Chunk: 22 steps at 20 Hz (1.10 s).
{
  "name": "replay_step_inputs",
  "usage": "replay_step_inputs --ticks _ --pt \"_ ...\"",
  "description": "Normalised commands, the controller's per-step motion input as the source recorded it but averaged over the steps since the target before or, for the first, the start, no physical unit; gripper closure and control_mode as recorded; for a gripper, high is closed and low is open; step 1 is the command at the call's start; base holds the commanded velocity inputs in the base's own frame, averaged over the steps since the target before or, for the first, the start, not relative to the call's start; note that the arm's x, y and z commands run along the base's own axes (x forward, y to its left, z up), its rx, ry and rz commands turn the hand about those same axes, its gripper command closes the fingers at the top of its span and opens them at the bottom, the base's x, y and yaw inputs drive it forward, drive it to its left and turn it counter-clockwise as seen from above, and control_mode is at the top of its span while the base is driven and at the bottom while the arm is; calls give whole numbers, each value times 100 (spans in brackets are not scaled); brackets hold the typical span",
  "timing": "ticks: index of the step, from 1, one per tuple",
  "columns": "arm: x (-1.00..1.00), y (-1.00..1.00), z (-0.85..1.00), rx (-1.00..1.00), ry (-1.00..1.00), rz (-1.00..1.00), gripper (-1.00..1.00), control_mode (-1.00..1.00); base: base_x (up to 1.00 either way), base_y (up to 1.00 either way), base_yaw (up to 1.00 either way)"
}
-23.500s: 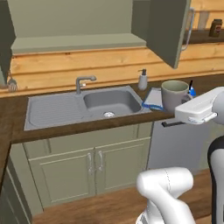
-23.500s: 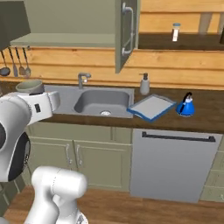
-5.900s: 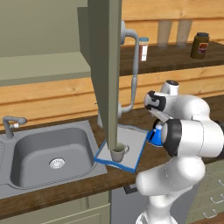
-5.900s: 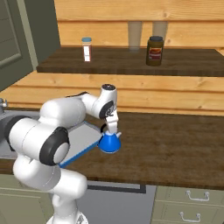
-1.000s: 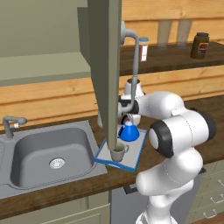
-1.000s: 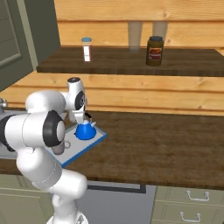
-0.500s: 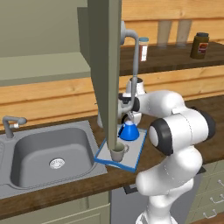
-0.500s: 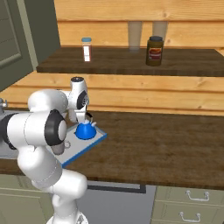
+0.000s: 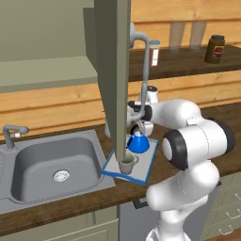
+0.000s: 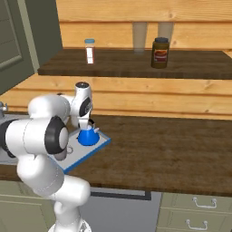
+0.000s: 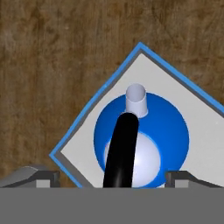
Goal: Pick the kettle from the counter and place it on the tray. Then pick the mug from the cabinet and place it on the tray. Then close the cabinet doors.
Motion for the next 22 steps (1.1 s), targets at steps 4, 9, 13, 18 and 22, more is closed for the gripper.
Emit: replay_step_inputs --ticks 4,9,13,18,22 --pt "-26 0 -3 2 -1 0 -100 -100 0 0 0" --pt "-22 0 17 2 -8 -4 -100 -100 0 0 0" --pt "-31 0 30 0 -10 -4 -100 -100 0 0 0" --pt "-61 -1 26 0 -13 -1 -100 -100 0 0 0" --pt "-66 0 54 0 -6 -2 -100 -100 0 0 0"
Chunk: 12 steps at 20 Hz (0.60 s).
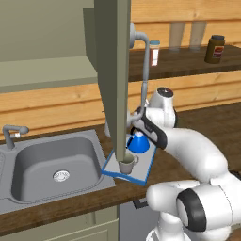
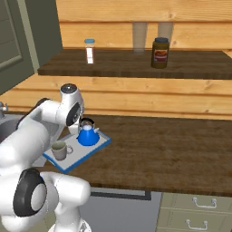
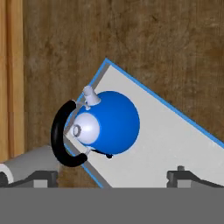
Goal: Pick the kettle from the counter and place it on the tray. Then pick the mug from the cabinet and place it on the tray. Then close the cabinet doors.
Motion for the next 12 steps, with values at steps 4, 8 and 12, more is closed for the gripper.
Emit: replay_step_inputs --ticks 4,8,12 --pt "-50 -1 69 -1 -3 0 -100 -100 0 0 0" --pt "-51 -4 60 -2 0 0 -100 -100 0 0 0" --pt "-48 -7 36 -7 7 0 -100 -100 0 0 0"
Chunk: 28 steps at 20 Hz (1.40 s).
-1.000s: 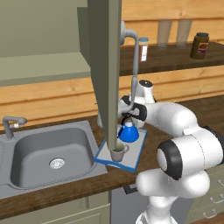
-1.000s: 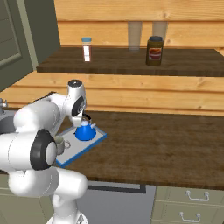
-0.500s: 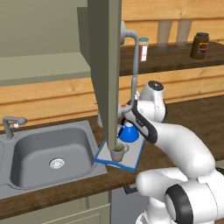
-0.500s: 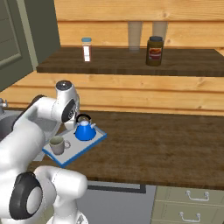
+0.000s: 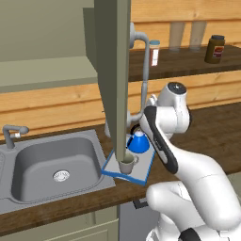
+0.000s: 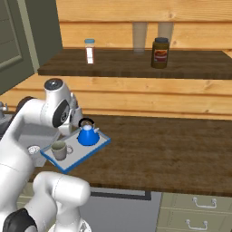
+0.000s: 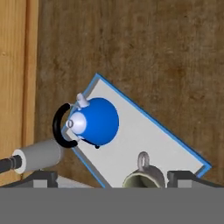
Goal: Pick the kettle from the counter and place it on the tray. Then pick the mug from the cabinet and place it on the tray. Then close the cabinet doors.
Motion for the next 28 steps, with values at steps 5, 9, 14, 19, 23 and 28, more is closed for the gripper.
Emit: replay_step_inputs --ticks 5,9,14,19,23,28 --pt "-46 -17 28 -10 15 0 -100 -100 0 0 0" --pt "-55 -25 23 -7 11 2 -100 -100 0 0 0" --pt "-56 -27 12 -8 7 7 -100 -100 0 0 0" --pt "-60 -31 8 -6 7 13 -100 -100 0 0 0" --pt "-51 -4 12 -8 9 13 -100 -100 0 0 0" --pt "-15 0 -8 -4 9 3 -100 -100 0 0 0"
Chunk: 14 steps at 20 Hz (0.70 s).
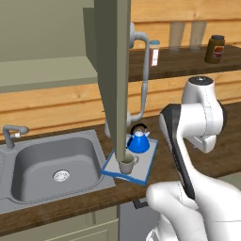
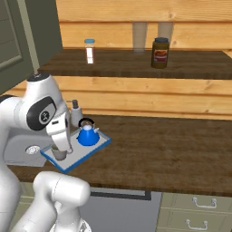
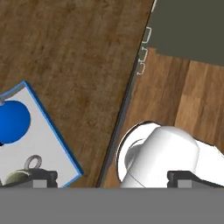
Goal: Pick the kettle from the counter and place it on the tray. Then pick the mug from the cabinet and place it on the tray. Then close the cabinet doors.
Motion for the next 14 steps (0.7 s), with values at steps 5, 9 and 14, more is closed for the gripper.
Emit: replay_step_inputs --ticks 5,9,14 --pt "-7 0 -10 0 1 -1 -100 -100 0 0 0" --pt "-15 0 -7 0 0 -1 -100 100 -75 1 -3" --pt "0 0 0 0 0 0 -100 100 -100 38 -3"
